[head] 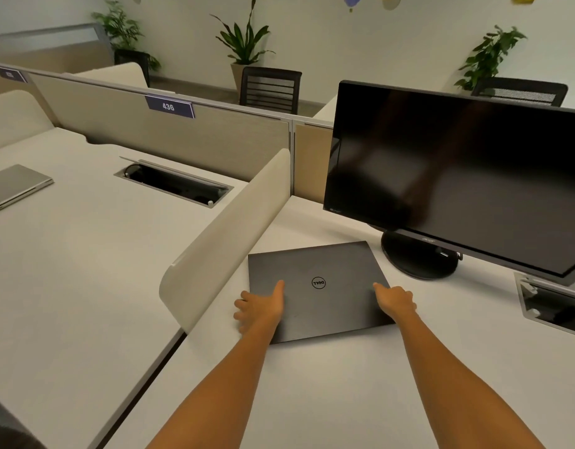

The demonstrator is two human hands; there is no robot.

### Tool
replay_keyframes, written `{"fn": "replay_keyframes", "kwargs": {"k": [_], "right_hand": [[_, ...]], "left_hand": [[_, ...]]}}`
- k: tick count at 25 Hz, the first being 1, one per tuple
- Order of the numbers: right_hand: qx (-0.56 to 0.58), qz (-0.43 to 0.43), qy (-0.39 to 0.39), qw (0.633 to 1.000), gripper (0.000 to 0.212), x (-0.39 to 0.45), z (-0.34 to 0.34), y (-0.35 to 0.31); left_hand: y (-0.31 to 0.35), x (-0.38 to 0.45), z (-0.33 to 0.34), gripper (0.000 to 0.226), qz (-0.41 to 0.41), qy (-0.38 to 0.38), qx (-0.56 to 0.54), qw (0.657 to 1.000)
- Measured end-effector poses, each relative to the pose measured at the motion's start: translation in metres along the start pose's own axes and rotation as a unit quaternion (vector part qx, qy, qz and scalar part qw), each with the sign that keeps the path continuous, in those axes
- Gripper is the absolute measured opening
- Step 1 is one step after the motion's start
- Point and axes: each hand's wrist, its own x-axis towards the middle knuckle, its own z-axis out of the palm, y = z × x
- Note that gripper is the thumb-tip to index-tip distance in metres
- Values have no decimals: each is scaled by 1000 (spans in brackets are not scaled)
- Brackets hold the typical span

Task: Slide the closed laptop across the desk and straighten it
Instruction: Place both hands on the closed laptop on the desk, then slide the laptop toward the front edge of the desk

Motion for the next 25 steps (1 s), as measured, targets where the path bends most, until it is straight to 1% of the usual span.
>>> {"fn": "replay_keyframes", "kwargs": {"k": [2,8,10,12,14,17,21,25], "right_hand": [[40,16,-30,999,76,9,-4,0],[93,34,-83,992,91,16,0,16],[98,32,-78,992,95,14,-2,24],[127,32,-64,989,98,13,-3,31],[155,30,-50,986,95,10,-4,39],[166,12,-12,986,77,1,-4,53],[168,1,8,986,66,-19,-7,80],[181,13,14,983,61,-38,-15,100]], "left_hand": [[1,8,-6,106,-34,-15,-39,999],[-1,23,-24,121,-66,-90,-123,986],[-1,22,-26,127,-76,-107,-132,982],[-2,20,-24,132,-81,-115,-145,979],[-3,16,-19,133,-86,-111,-151,979],[-7,11,-15,128,-94,-104,-168,976],[-16,6,-14,117,-92,-142,-224,960],[-24,-4,-11,105,-81,-169,-206,960]]}}
